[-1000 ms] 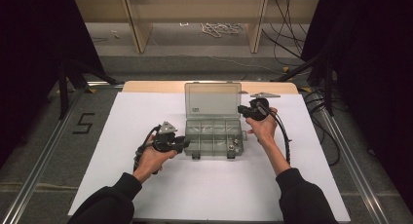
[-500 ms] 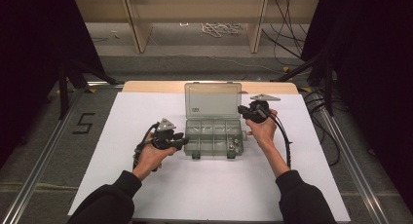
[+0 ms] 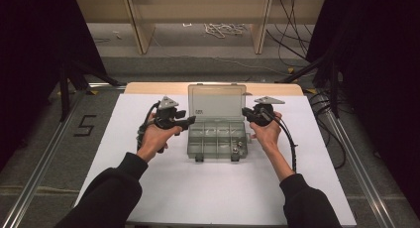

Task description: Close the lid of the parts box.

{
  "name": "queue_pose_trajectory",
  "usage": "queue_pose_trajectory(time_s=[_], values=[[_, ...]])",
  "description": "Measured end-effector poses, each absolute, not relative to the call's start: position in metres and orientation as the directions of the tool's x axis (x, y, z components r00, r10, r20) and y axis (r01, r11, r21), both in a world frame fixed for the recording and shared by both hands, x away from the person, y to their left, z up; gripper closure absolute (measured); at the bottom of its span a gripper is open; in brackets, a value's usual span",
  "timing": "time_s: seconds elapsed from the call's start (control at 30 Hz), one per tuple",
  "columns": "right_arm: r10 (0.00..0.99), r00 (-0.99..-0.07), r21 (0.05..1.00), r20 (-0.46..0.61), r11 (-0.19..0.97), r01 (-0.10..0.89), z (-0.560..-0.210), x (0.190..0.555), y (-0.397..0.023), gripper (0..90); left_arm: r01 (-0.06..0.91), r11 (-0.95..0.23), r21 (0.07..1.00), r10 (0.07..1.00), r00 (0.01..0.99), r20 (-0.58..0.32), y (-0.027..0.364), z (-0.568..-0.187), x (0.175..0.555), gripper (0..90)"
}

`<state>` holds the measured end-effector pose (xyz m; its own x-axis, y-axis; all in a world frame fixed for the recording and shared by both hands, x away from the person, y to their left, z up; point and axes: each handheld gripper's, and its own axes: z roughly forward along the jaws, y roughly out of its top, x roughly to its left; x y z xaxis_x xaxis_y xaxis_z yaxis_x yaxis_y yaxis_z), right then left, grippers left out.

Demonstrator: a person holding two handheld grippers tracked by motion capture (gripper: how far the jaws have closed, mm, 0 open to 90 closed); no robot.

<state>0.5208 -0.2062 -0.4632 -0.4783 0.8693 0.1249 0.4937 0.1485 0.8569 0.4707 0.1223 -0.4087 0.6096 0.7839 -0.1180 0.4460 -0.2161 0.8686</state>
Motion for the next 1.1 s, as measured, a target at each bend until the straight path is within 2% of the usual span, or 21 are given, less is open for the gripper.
queue_pose_trajectory(time_s=[0.2, 0.47, 0.57, 0.77, 1.1], values=[[0.870, -0.477, 0.860, 0.123, 0.146, 0.489, -0.464, 0.521, -0.206, 84.6, 0.416, -0.212, 0.884, 0.799, 0.595, -0.089, 0.116, -0.386, 0.490, 52.9], [0.870, -0.478, 0.860, 0.119, 0.150, 0.488, -0.464, 0.521, -0.206, 84.6, 0.377, -0.227, 0.898, 0.808, 0.587, -0.042, 0.109, -0.358, 0.515, 65.4], [0.870, -0.480, 0.860, 0.116, 0.154, 0.487, -0.464, 0.521, -0.206, 84.6, 0.374, -0.205, 0.905, 0.819, 0.572, -0.051, 0.108, -0.351, 0.526, 71.2], [0.870, -0.483, 0.864, 0.104, 0.161, 0.477, -0.465, 0.521, -0.206, 84.6, 0.375, -0.245, 0.894, 0.830, 0.558, -0.007, 0.104, -0.345, 0.545, 82.8], [0.874, -0.472, 0.863, 0.116, 0.147, 0.484, -0.465, 0.520, -0.205, 84.6, 0.405, -0.253, 0.878, 0.844, 0.536, -0.004, 0.099, -0.348, 0.568, 89.6]])
